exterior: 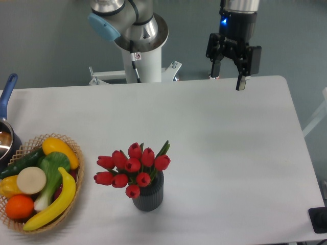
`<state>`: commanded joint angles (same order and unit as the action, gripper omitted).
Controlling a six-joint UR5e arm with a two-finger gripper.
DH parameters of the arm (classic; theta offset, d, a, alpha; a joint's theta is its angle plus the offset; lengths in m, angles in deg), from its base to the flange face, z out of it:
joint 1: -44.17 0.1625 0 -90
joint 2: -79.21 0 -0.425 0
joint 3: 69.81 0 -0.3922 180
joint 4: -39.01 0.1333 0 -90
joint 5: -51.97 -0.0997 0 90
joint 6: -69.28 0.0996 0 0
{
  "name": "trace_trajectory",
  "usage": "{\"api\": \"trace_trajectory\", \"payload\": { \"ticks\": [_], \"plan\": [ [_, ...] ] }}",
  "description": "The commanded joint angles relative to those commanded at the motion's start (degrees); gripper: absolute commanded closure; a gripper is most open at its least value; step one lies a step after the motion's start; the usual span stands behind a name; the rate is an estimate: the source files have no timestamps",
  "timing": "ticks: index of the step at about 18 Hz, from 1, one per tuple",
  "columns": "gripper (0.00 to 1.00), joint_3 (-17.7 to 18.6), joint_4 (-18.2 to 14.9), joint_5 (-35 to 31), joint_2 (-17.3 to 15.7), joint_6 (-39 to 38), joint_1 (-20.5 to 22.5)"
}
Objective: Pick up the flowers from the vase
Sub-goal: 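Move the open gripper from its start pose toward the red tulips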
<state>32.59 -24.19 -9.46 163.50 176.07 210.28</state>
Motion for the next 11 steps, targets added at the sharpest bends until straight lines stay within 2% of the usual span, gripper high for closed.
{"api": "trace_trajectory", "payload": {
  "ticks": [6, 9, 11],
  "plan": [
    [0.00, 0.4, 0.2, 0.0, 0.0, -0.2, -0.4],
    [0.00, 1.7, 0.3, 0.2, -0.2, -0.4, -0.7],
    [0.00, 2.9, 0.3, 1.6, -0.8, -3.2, -0.8]
  ]
}}
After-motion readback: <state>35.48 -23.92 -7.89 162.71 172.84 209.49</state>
